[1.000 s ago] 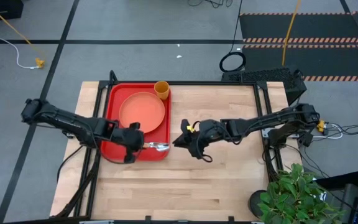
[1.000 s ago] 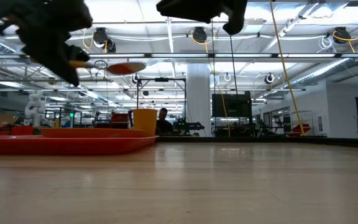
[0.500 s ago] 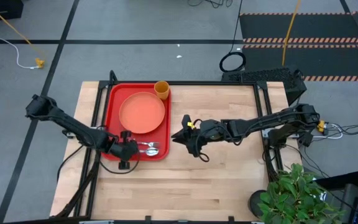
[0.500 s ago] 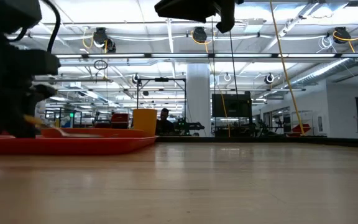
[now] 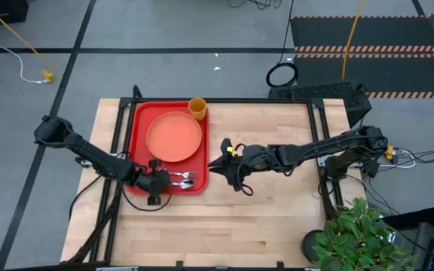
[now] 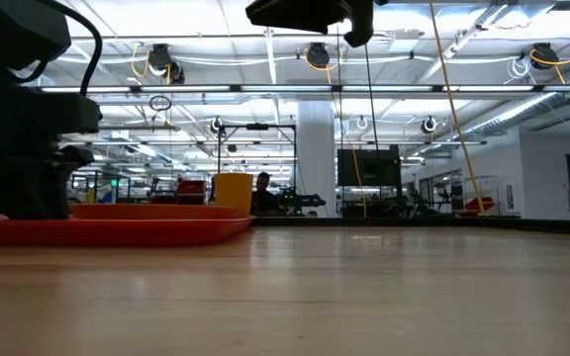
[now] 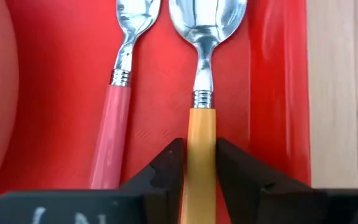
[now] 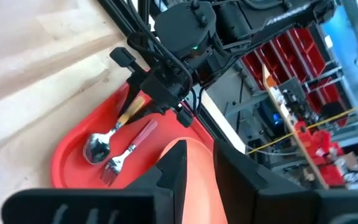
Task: Pick and place plate/cup/fork/spoon on tray
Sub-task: Put the yellow spoon on the red serving tray at the bottom of the pink fork, then return to Home Position
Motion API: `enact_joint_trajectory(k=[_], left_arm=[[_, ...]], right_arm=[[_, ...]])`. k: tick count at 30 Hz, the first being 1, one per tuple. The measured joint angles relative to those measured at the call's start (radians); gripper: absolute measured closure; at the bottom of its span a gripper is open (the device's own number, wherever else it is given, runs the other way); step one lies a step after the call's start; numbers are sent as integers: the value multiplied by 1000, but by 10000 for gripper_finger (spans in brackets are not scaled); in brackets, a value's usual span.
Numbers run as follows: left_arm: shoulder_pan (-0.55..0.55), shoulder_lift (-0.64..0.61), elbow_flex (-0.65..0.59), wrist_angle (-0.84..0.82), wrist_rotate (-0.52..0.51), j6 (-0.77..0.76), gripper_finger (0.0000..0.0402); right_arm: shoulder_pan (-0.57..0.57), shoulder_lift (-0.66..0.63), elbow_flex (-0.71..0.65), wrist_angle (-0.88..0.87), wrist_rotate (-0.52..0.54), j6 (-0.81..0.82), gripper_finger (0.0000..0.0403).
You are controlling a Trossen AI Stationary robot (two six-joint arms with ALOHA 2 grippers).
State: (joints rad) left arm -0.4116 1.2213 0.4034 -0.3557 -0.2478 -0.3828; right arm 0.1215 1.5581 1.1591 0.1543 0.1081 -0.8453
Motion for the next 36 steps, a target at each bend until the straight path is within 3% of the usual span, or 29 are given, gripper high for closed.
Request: enact_joint_trajectory(k=[8, 14, 17, 24, 31, 36], left_arm=[[20, -103, 26, -50, 21, 0, 242], [36, -246, 113, -189, 3, 99, 231], [37, -338, 126, -190, -42, 197, 244], [60, -576, 54, -61, -154, 426, 303], [78, -827, -72, -1, -139, 468, 388], [78, -953, -180, 137, -127, 460, 391]], right_arm=[[-1, -1, 0, -5, 49, 210, 330], [-37, -50, -14, -84, -40, 366, 330], [-47, -92, -71, -52, -58, 427, 337], [-70, -218, -326, 123, -59, 495, 397], [-103, -354, -591, 280, -92, 550, 401], [-127, -415, -726, 362, -137, 587, 402]])
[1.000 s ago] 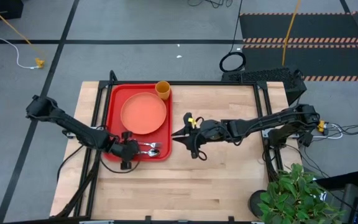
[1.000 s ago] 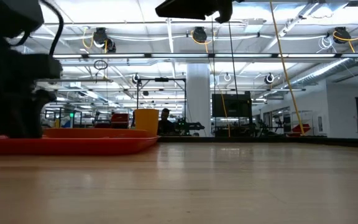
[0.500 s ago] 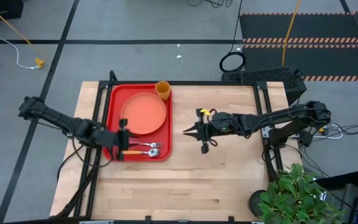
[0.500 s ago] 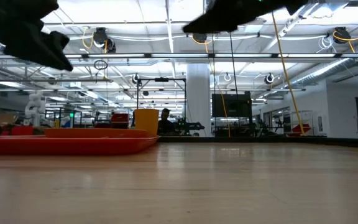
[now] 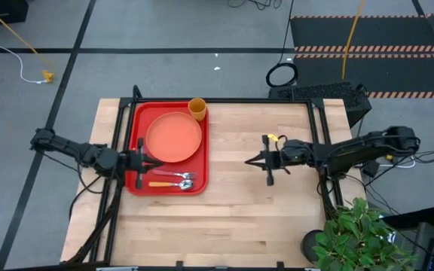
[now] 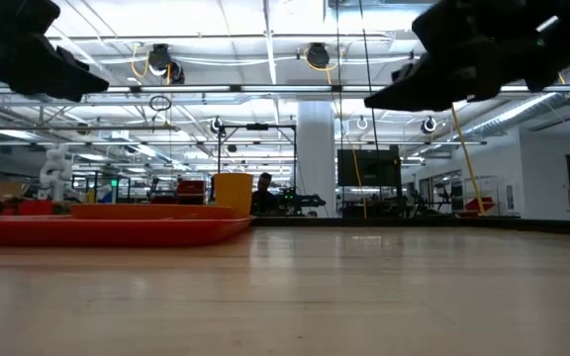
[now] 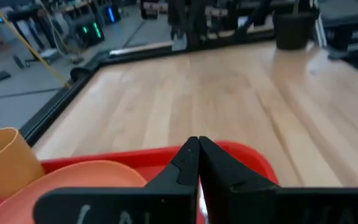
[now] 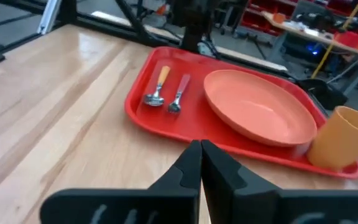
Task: Pick and place plate/cup/fork/spoon on tray
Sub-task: Return to Home Position
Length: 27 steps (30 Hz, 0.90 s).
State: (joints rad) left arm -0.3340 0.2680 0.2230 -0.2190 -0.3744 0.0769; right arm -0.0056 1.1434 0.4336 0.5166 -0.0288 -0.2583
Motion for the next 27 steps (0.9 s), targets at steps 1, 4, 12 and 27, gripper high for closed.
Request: enact_joint_trajectory(k=[1, 4, 12, 27], left_arm=[[0, -14, -26, 36, 1, 0, 391], [0, -27, -100, 153, 12, 0, 397], [0, -20, -212, 348, 36, 6, 398], [0, -18, -213, 376, 63, 3, 397]], right_arm=[[-2, -10, -21, 24, 0, 6, 402], [-5, -41, -96, 88, 1, 11, 402], [-5, -70, -261, 268, -2, 22, 403], [4, -87, -417, 398, 1, 63, 403]])
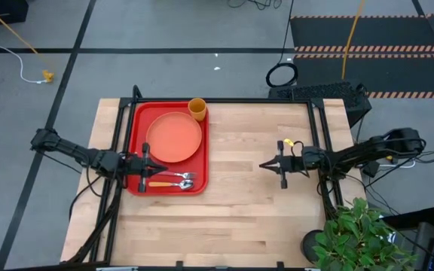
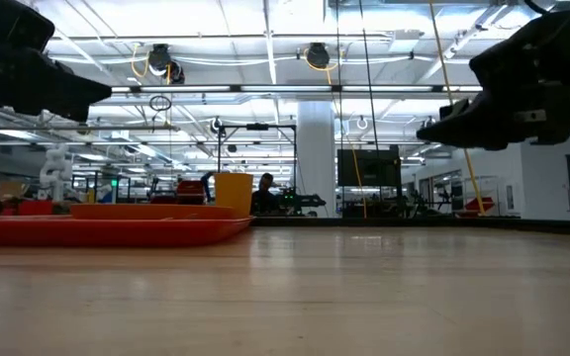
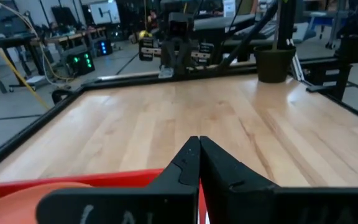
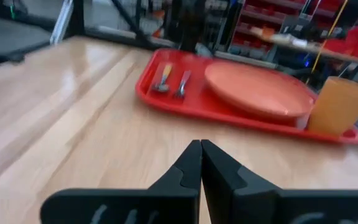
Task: Pick and place plate/cup/fork/spoon on tray
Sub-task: Return to Home Position
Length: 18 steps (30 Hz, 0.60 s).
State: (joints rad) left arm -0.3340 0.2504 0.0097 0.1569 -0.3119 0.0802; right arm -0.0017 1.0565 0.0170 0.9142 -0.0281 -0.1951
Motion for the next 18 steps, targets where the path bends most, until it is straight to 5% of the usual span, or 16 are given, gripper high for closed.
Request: enact_joint_trajectory(k=[18], left_arm=[[1, 6, 0, 80, 80, 82, 399]], right_arm=[[0, -346, -2, -336, -82, -7, 403]])
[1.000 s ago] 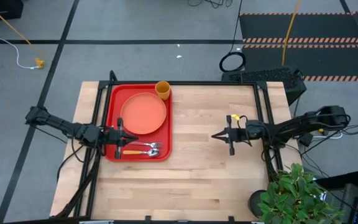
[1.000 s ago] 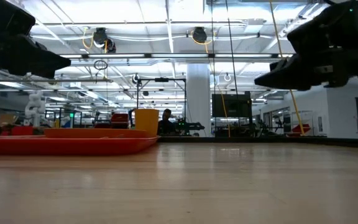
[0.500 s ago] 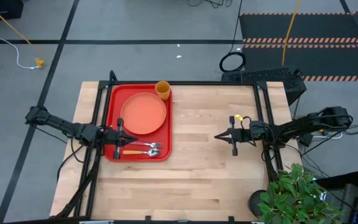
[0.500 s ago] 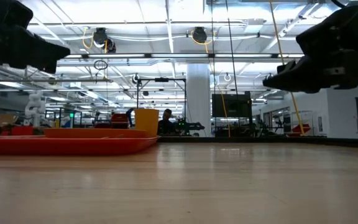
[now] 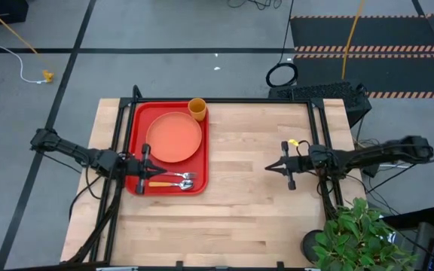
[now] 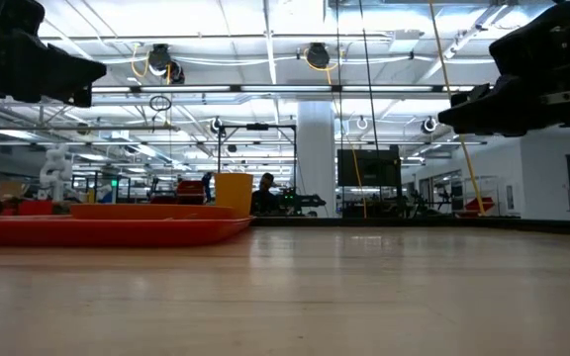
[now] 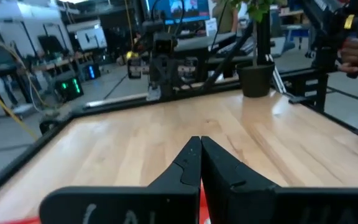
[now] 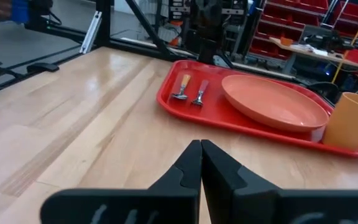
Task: Pick and place plate/cup/fork/spoon on tray
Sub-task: Return to Home Position
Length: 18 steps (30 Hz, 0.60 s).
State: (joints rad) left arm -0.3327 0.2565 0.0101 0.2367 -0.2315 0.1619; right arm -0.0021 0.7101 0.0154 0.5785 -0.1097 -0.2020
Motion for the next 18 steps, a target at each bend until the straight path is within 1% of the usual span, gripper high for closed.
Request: enact_joint_trajectory(k=[4, 10, 18], left_arm=[[8, -1, 0, 26, 17, 10, 398], [19, -2, 0, 29, 18, 13, 397], [27, -2, 0, 30, 18, 9, 397]], right_arm=[[0, -82, 0, -72, -2, 0, 403], [-1, -222, 0, -212, -50, -6, 403], [-14, -435, 0, -355, -49, -29, 403]])
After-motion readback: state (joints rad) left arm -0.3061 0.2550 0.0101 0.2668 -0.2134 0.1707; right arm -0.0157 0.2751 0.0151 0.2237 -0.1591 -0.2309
